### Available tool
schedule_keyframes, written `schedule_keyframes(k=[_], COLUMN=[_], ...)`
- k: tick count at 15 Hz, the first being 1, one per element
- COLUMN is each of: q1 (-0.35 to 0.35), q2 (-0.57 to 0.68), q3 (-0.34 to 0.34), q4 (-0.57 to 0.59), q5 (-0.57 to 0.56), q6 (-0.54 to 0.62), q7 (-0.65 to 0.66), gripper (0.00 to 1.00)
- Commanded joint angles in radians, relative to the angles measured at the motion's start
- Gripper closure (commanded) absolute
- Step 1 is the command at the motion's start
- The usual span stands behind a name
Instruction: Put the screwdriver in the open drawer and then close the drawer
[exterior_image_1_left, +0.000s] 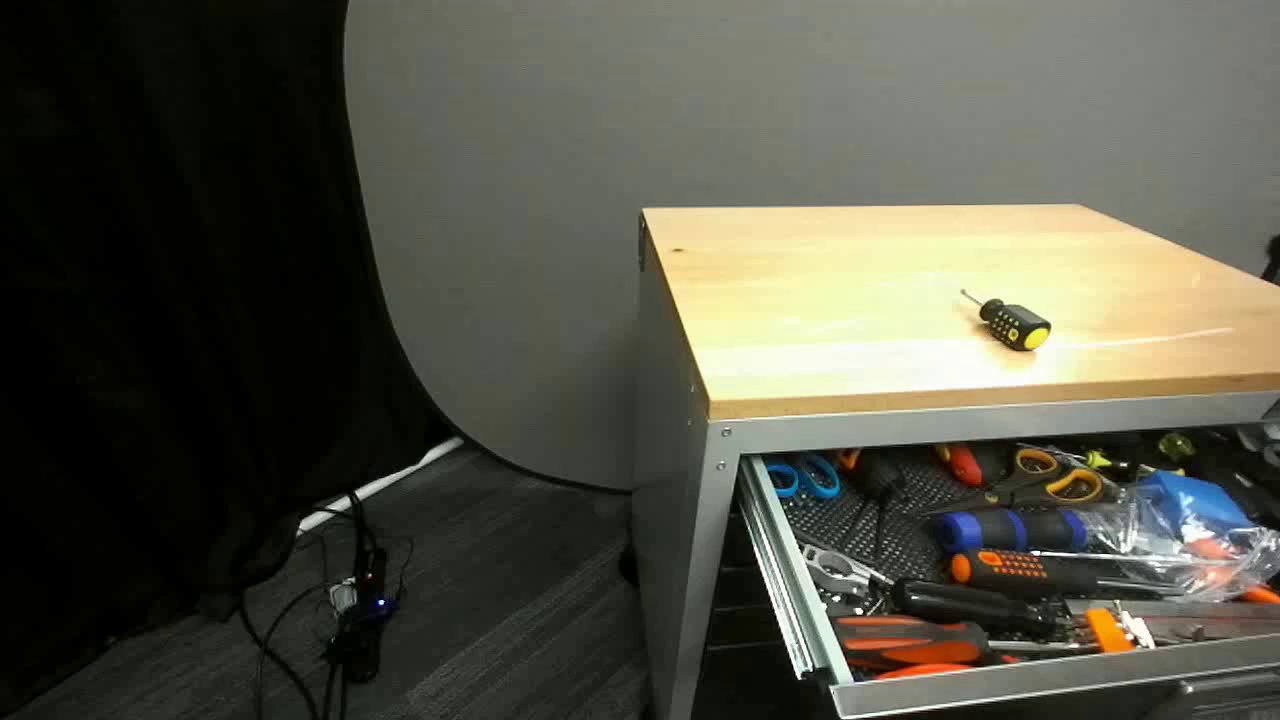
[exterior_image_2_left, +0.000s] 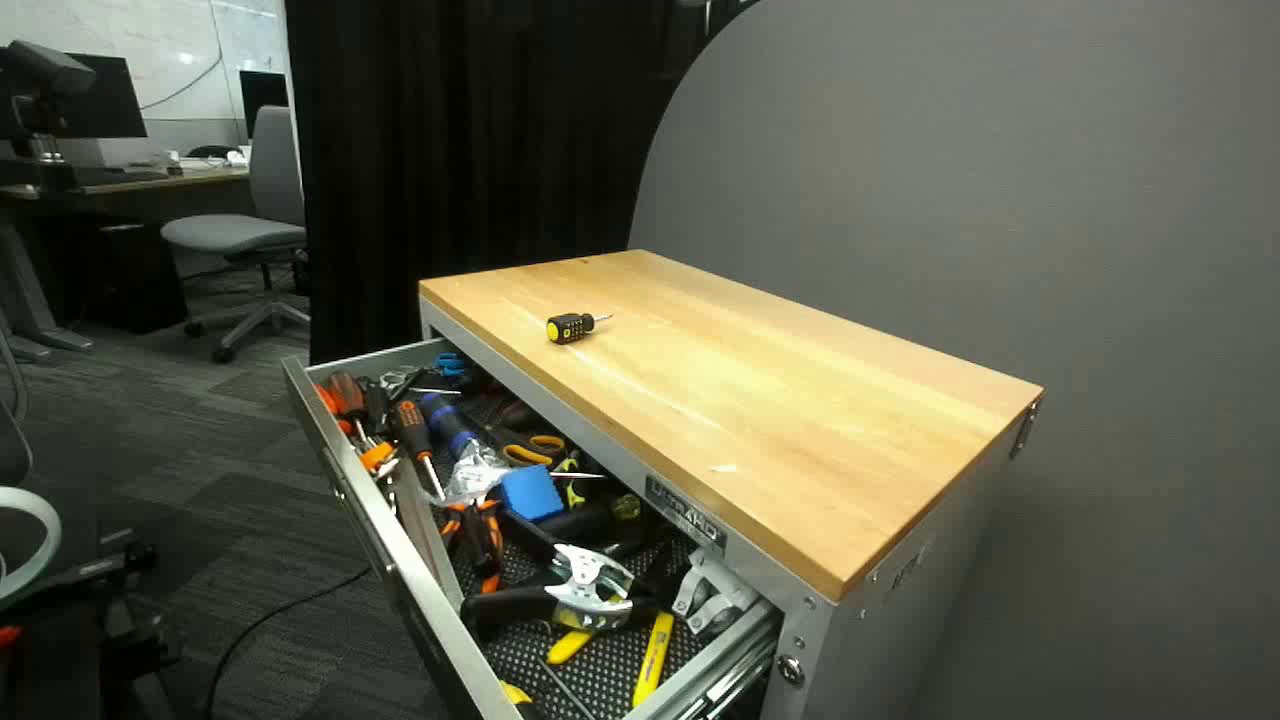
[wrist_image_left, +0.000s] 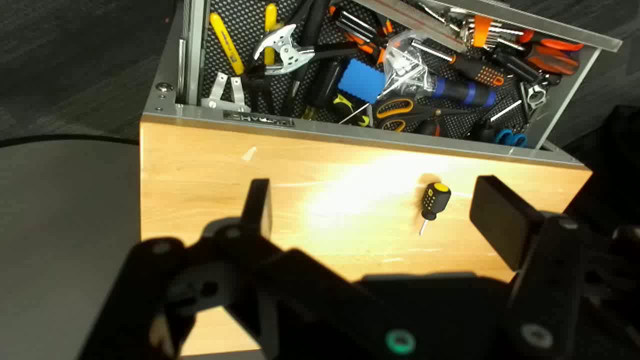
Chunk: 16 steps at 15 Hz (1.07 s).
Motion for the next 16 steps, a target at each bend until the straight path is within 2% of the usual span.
schedule_keyframes(k=[1,8,9,10,13,16], q1=[-0.048,-0.048,-0.056,-0.065,-0.05,-0.027], q2=[0.007,0.002,0.008,0.002,-0.013,0.055], q3=[0.041,0.04,0.054,0.082,0.231,0.373], q4=[0.006,0.015,0.011,-0.006,-0.103,-0.131], q5=[0.015,0.015,0.011,-0.008,-0.095,-0.211], q6=[-0.003,-0.004,0.012,0.046,0.252,0.359], q7=[-0.012,-0.012,0.035,0.091,0.319,0.533], gripper=[0.0,0.0,0.0,0.0,0.0,0.0])
